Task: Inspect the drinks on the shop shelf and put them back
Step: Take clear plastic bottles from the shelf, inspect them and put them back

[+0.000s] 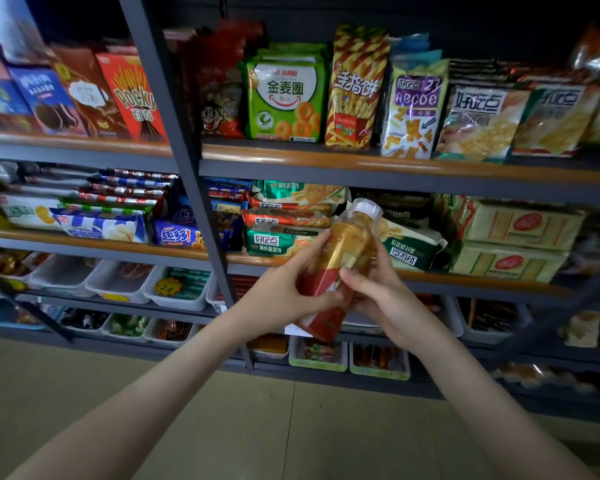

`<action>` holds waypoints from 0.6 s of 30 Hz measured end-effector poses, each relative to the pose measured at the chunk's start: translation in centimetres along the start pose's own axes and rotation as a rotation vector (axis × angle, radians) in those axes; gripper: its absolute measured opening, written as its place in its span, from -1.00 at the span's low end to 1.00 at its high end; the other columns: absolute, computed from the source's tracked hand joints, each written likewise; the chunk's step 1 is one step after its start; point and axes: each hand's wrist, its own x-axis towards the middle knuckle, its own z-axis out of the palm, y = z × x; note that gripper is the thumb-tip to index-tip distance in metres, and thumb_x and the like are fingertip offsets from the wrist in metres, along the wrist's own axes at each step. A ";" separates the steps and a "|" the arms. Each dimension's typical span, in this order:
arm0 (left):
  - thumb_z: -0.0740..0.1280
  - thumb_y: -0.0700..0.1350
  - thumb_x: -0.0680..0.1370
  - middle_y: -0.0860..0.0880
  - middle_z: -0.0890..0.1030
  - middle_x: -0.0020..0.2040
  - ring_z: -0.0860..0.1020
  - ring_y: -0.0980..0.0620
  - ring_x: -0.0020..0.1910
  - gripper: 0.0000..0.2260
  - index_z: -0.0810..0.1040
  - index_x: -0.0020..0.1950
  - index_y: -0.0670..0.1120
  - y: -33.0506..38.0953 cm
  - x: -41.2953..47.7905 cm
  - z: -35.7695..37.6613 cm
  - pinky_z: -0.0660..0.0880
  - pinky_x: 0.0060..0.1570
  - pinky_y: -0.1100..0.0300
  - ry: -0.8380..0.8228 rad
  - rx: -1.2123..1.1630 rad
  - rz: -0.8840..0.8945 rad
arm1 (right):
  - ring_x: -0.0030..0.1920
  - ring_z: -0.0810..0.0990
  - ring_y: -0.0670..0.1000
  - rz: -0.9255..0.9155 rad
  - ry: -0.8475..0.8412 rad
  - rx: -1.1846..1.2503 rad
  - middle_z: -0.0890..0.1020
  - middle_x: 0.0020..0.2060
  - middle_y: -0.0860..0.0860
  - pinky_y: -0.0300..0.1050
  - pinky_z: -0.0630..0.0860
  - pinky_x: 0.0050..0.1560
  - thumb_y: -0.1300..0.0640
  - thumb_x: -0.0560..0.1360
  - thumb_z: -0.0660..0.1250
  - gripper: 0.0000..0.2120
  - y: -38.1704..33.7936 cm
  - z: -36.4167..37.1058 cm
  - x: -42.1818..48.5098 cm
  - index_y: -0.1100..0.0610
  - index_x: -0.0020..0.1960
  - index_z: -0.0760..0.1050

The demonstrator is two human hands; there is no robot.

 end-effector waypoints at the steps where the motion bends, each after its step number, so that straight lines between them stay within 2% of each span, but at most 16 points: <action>1: 0.46 0.11 0.45 0.11 0.53 0.22 0.63 0.16 -0.02 -0.19 -0.03 0.48 0.44 0.5 0.2 0.2 0.60 -0.02 0.24 0.033 0.140 0.056 | 0.18 0.61 0.07 -0.020 0.005 -0.073 0.58 0.23 0.05 0.23 0.48 0.25 0.07 0.27 0.51 0.00 -0.3 -0.3 0.2 -0.22 0.52 -0.02; 3: 0.46 0.10 0.46 0.07 0.57 0.19 0.63 0.17 -0.09 -0.14 -0.09 0.51 0.37 1.2 0.7 0.4 0.59 -0.07 0.27 0.070 0.287 0.146 | 0.21 0.59 0.03 -0.096 0.045 -0.204 0.55 0.25 -0.01 0.21 0.47 0.27 -0.07 0.20 0.57 0.12 -0.7 -0.7 0.2 -0.22 0.51 -0.11; 5: 0.48 0.09 0.44 0.03 0.57 0.23 0.63 0.13 -0.04 -0.10 -0.12 0.53 0.33 1.5 1.5 0.3 0.59 -0.02 0.21 0.076 0.316 0.182 | 0.22 0.55 -0.09 -0.244 0.100 -0.339 0.48 0.30 -0.08 0.01 0.51 0.25 -0.13 0.22 0.60 0.12 -1.1 -0.9 0.2 -0.21 0.50 -0.12; 7: 0.49 0.10 0.42 -0.01 0.48 0.37 0.57 0.06 0.16 -0.07 -0.12 0.53 0.30 1.8 2.5 -0.1 0.55 0.12 0.12 0.071 0.312 0.212 | 0.22 0.49 -0.22 -0.408 0.158 -0.488 0.39 0.31 -0.09 -0.38 0.45 0.17 0.05 0.29 0.60 0.02 -1.6 -0.9 0.0 -0.25 0.42 -0.09; 8: 0.48 0.09 0.43 0.00 0.41 0.43 0.51 0.05 0.29 -0.09 -0.10 0.54 0.26 2.2 3.0 -0.5 0.51 0.21 0.10 0.068 0.299 0.244 | 0.25 0.46 -0.19 -0.507 0.182 -0.559 0.36 0.33 -0.06 -0.46 0.41 0.16 0.15 0.30 0.59 0.02 -1.9 -0.9 0.0 -0.31 0.38 -0.09; 10: 0.46 -0.02 0.46 0.03 0.33 0.49 0.36 0.11 0.43 -0.16 -0.02 0.57 0.13 3.0 3.9 -1.4 0.40 0.34 0.07 0.061 0.283 0.343 | 0.37 0.40 -0.08 -0.704 0.205 -0.668 0.33 0.38 -0.02 -0.34 0.41 0.27 0.23 0.30 0.57 0.05 -2.4 -1.1 0.4 -0.40 0.38 -0.06; 12: 0.41 -0.18 0.50 0.09 0.29 0.51 0.29 0.14 0.47 -0.23 0.03 0.58 0.07 4.0 4.5 -2.8 0.33 0.40 0.11 0.054 0.288 0.449 | 0.39 0.37 -0.13 -0.818 0.228 -0.721 0.31 0.37 -0.14 -0.24 0.43 0.29 0.22 0.33 0.55 -0.01 -3.4 -1.0 1.1 -0.36 0.41 -0.02; 14: 0.36 -0.24 0.51 0.16 0.26 0.51 0.26 0.16 0.48 -0.27 0.07 0.58 0.05 5.4 5.0 -4.4 0.29 0.40 0.22 0.075 0.301 0.532 | 0.36 0.33 -0.31 -0.879 0.222 -0.726 0.26 0.35 -0.29 -0.34 0.41 0.26 0.09 0.38 0.49 -0.14 -5.2 -0.7 1.8 -0.29 0.41 0.00; 16: 0.33 -0.23 0.52 0.13 0.31 0.49 0.28 0.15 0.47 -0.34 0.15 0.57 0.01 6.8 6.0 -6.5 0.31 0.37 0.25 0.140 0.353 0.626 | 0.33 0.35 -0.36 -0.913 0.222 -0.737 0.28 0.33 -0.38 -0.33 0.43 0.25 0.01 0.40 0.46 -0.20 -7.8 -0.1 2.8 -0.32 0.42 0.02; 18: 0.30 -0.16 0.54 0.06 0.40 0.43 0.36 0.11 0.42 -0.44 0.24 0.52 0.02 8.3 7.7 -9.1 0.37 0.31 0.21 0.252 0.500 0.711 | 0.26 0.37 -0.43 -1.011 0.276 -0.756 0.35 0.28 -0.39 -0.43 0.42 0.18 0.14 0.36 0.53 -0.12 -10.9 0.7 4.1 -0.39 0.38 0.08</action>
